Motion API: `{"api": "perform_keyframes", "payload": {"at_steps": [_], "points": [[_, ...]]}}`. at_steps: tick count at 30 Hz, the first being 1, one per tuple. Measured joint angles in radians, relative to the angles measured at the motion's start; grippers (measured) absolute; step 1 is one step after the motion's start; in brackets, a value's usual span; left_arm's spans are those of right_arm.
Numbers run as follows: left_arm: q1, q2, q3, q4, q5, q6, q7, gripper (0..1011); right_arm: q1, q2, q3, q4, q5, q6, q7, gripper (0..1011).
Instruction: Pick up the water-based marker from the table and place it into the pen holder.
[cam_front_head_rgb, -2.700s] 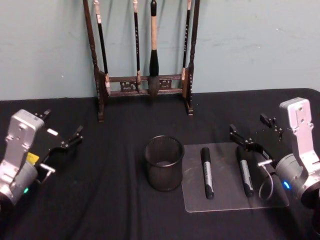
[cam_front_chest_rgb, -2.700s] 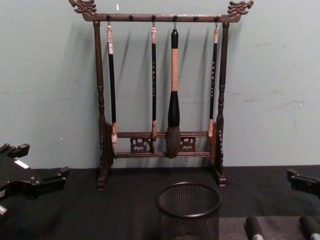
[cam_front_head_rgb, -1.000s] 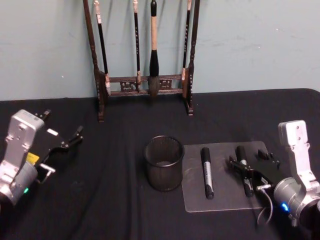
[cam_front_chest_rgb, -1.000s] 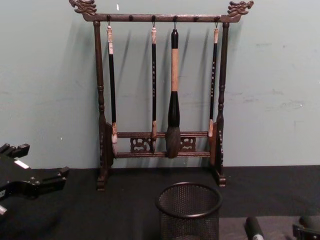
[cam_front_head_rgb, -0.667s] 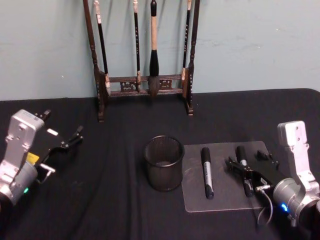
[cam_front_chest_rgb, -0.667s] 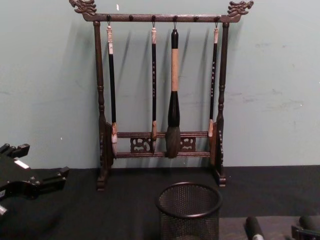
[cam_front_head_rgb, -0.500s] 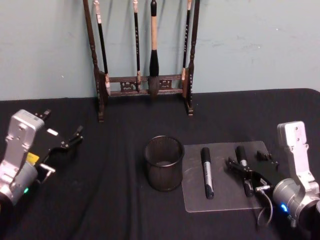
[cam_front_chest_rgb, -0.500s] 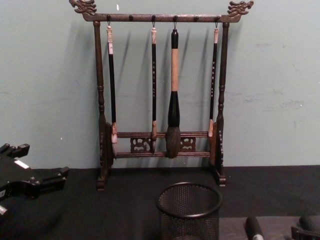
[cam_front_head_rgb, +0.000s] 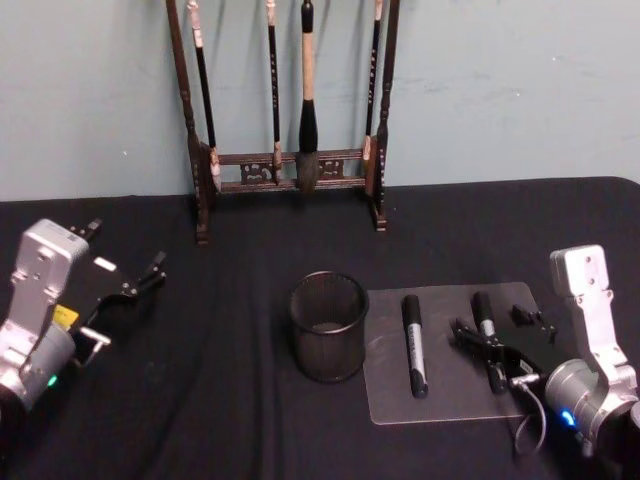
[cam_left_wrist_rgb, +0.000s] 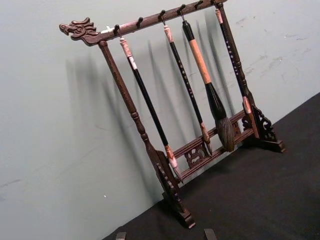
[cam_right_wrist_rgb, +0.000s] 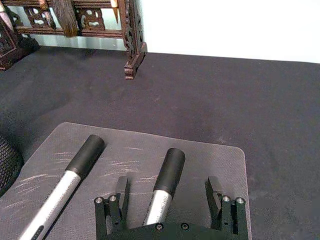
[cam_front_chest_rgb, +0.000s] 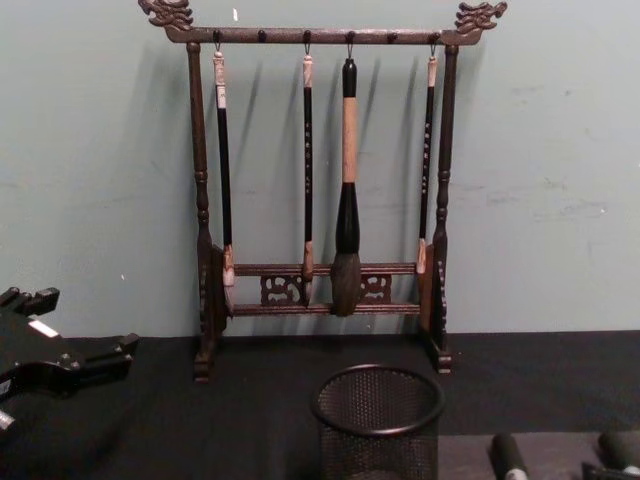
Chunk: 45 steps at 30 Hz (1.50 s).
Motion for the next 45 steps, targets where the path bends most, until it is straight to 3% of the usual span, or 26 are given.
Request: {"api": "perform_keyframes", "payload": {"at_steps": [27, 36, 45], "points": [[0.0, 0.0, 0.0, 0.0, 0.0, 0.0, 0.0, 1009, 0.001, -0.004, 0.004, 0.006, -0.013, -0.006, 0.012, 1002], [0.0, 0.0, 0.0, 0.0, 0.0, 0.0, 0.0, 1009, 0.001, -0.004, 0.004, 0.005, -0.012, -0.005, 0.011, 811], [0.0, 0.0, 0.0, 0.0, 0.0, 0.0, 0.0, 1009, 0.001, -0.004, 0.004, 0.005, -0.011, -0.004, 0.01, 531]]}}
